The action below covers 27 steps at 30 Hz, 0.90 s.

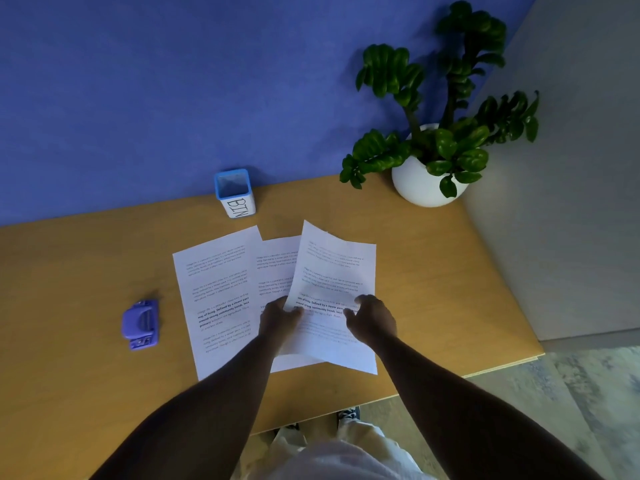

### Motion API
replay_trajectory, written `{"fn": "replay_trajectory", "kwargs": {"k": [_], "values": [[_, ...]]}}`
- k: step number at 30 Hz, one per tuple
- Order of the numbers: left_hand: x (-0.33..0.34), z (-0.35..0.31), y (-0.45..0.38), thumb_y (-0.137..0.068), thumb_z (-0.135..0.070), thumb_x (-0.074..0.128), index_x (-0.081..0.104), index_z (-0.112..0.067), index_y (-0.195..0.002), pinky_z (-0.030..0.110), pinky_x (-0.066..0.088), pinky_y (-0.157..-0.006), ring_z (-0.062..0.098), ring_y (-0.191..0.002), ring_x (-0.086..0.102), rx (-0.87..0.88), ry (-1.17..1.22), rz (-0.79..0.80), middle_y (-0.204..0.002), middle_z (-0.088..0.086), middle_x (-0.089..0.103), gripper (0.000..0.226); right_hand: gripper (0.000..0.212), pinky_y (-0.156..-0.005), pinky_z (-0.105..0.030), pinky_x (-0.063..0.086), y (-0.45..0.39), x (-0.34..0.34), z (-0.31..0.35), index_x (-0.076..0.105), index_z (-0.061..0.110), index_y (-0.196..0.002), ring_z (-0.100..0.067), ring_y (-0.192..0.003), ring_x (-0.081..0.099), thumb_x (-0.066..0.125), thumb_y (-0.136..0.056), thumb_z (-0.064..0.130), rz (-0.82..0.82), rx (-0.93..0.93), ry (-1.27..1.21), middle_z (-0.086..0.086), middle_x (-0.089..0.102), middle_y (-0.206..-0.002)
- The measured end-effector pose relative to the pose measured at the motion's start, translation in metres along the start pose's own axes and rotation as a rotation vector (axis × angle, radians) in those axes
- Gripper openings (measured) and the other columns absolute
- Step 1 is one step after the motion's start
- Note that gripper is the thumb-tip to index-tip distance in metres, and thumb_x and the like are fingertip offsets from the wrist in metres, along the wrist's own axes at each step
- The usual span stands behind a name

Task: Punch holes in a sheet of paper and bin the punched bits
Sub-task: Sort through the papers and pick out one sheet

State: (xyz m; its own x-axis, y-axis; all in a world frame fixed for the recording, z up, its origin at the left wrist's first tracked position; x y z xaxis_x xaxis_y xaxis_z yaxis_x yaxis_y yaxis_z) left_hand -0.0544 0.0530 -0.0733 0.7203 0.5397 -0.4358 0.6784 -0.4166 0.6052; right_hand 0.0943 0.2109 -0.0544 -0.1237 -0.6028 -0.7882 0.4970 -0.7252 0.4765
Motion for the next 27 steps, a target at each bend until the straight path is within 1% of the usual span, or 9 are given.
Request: {"fn": "replay_trajectory", "kwargs": {"k": [2,5,10,14,17,20,23,25,27], "values": [[-0.004,0.006,-0.004,-0.091,-0.020,0.064,0.065,-0.014,-0.123,0.035,0.054,-0.087,0.024,-0.098,0.065,-0.038,0.068,0.007,-0.111,0.004,0.071,0.033,0.049,-0.096,-0.037,0.046,-0.003,-0.006,-0.004,0.051,0.012,-0.134,-0.026,-0.125,0.051,0.057,-0.092,0.037,-0.054,0.072,-0.086,-0.006,0.053,-0.137],[-0.009,0.011,-0.006,-0.093,-0.018,0.065,0.066,-0.010,-0.118,0.029,0.052,-0.072,0.024,-0.092,0.066,-0.075,0.133,0.042,-0.108,0.009,0.070,0.026,0.053,-0.094,-0.040,0.048,-0.009,-0.012,-0.013,0.048,0.008,-0.133,-0.030,-0.120,0.052,0.058,-0.091,0.038,-0.095,0.174,-0.188,-0.012,0.052,-0.133],[-0.019,0.014,-0.008,-0.095,-0.018,0.064,0.063,-0.009,-0.124,0.028,0.048,-0.073,0.023,-0.096,0.061,-0.070,0.185,0.078,-0.109,0.005,0.067,0.030,0.055,-0.081,-0.034,0.052,-0.015,-0.008,-0.023,0.051,0.006,-0.130,-0.032,-0.108,0.061,0.065,-0.086,0.036,-0.041,0.327,-0.455,-0.012,0.061,-0.125],[-0.024,0.018,-0.008,-0.094,-0.018,0.066,0.063,-0.008,-0.124,0.025,0.044,-0.070,0.014,-0.086,0.059,-0.070,0.229,0.075,-0.106,0.003,0.066,0.032,0.028,-0.069,-0.028,0.049,-0.019,-0.002,-0.017,0.066,0.010,-0.111,-0.026,-0.089,0.063,0.066,-0.085,0.020,-0.021,0.329,-0.638,-0.008,0.069,-0.107],[-0.033,0.028,-0.011,-0.093,-0.026,0.067,0.069,-0.006,-0.116,0.027,0.048,-0.075,0.017,-0.087,0.062,-0.107,0.263,-0.012,-0.101,0.004,0.068,0.030,0.019,-0.059,-0.023,0.043,-0.017,-0.008,-0.013,0.068,0.016,-0.101,-0.024,-0.080,0.061,0.059,-0.084,0.013,-0.043,0.303,-0.638,-0.006,0.069,-0.097],[-0.044,0.043,-0.013,-0.089,-0.038,0.066,0.074,-0.011,-0.109,0.039,0.057,-0.088,0.028,-0.099,0.068,-0.192,0.215,-0.151,-0.105,0.008,0.074,0.035,0.020,-0.051,-0.019,0.035,-0.016,-0.016,-0.012,0.067,0.020,-0.097,-0.015,-0.067,0.056,0.055,-0.085,0.012,-0.070,0.266,-0.604,-0.001,0.066,-0.089],[-0.054,0.049,-0.005,-0.089,-0.038,0.065,0.075,-0.015,-0.104,0.035,0.057,-0.080,0.026,-0.091,0.069,-0.209,0.146,-0.282,-0.101,0.006,0.076,0.029,0.019,-0.050,-0.018,0.034,-0.015,-0.020,-0.015,0.067,0.021,-0.096,-0.015,-0.066,0.054,0.054,-0.084,0.012,-0.111,0.268,-0.594,0.000,0.065,-0.087],[-0.059,0.048,-0.001,-0.090,-0.037,0.066,0.071,-0.016,-0.107,0.033,0.053,-0.082,0.026,-0.097,0.067,-0.183,0.054,-0.351,-0.112,0.005,0.073,0.027,0.018,-0.051,-0.018,0.034,-0.015,-0.022,-0.018,0.067,0.019,-0.094,-0.018,-0.068,0.054,0.054,-0.084,0.012,-0.132,0.280,-0.586,-0.001,0.066,-0.086],[-0.058,0.049,-0.001,-0.086,-0.041,0.071,0.065,-0.017,-0.115,0.038,0.053,-0.088,0.028,-0.109,0.064,-0.157,-0.007,-0.382,-0.124,0.007,0.066,0.038,0.018,-0.051,-0.018,0.035,-0.016,-0.023,-0.020,0.068,0.018,-0.093,-0.018,-0.066,0.054,0.054,-0.083,0.012,-0.140,0.284,-0.584,-0.001,0.066,-0.085]]}}
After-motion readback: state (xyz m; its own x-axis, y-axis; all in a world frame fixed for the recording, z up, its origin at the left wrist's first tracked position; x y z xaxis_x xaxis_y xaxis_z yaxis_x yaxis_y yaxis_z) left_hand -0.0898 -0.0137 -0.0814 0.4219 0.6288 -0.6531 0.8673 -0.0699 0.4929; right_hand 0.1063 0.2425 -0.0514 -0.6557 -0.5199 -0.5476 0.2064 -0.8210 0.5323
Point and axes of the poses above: each hand's wrist, its own y-axis away from the middle knuckle, its own x-axis out of the palm, z = x × y, the point moved 8 cm from there along -y, towards the middle knuckle
